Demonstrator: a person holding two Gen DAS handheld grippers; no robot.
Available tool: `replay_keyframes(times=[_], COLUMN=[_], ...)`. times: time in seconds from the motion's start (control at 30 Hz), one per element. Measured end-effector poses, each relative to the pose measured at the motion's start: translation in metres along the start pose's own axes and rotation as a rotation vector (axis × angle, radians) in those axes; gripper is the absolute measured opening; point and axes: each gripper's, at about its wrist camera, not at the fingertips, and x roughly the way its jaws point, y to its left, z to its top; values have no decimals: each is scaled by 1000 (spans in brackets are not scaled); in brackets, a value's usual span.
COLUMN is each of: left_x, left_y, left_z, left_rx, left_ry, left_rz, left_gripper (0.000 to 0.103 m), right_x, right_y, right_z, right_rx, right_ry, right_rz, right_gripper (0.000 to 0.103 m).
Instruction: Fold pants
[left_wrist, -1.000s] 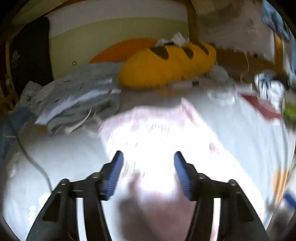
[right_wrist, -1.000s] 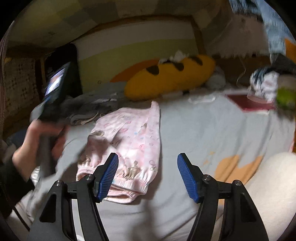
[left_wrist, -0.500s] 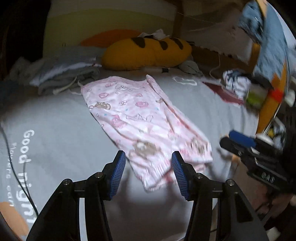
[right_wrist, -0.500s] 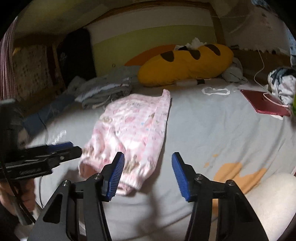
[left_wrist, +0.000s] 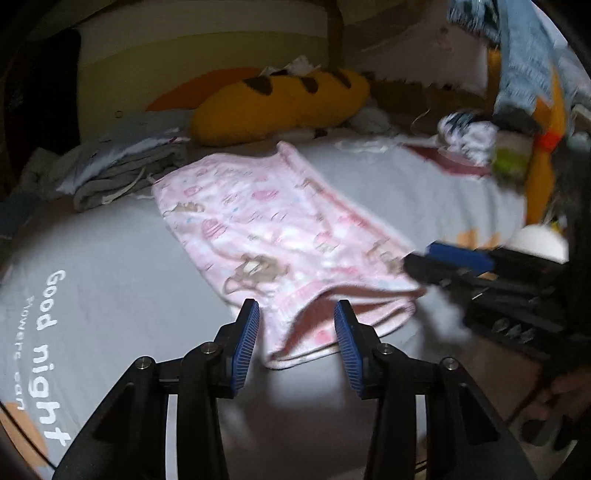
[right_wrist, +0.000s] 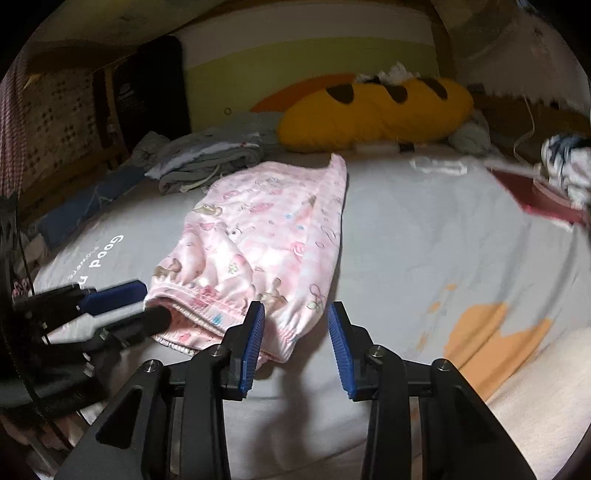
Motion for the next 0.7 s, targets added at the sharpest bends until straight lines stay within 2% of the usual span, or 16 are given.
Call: replay_keyframes(times=[0.07,0.1,0.2,0.27,0.4,0.47,0.6,0.7], left_x=[6,6,-2,-10,-26,-27,-16,-10], left_y=[4,7,15,17,24,33,46,47], left_z=[-2,-3,-4,-6,-11,-14,-25,-31], left_rx=[-7,-15,-60,-81,-141,-195,-276,-289], left_ry=[3,-7,-40,-69,-111,-104,-48,-21], left_rz=[43,57,30,53,80,71,63,51], left_gripper=[35,26,13,13,12,12,12,12], right_x=[3,4,6,1,-15,-19,-10,-1], right_y=[-1,0,6,11,21,24,29,28], right_z=[-1,-1,-1,-1,5,8,7,2], right_rx=[2,-2,-28,-44,-56,-40,-46,-45], right_ry=[10,13,14,-11,-93,-113,-79,-28], right_rz=[6,10,37,49,91,108,98,88], right_gripper=[32,29,8,3,3,3,3,3])
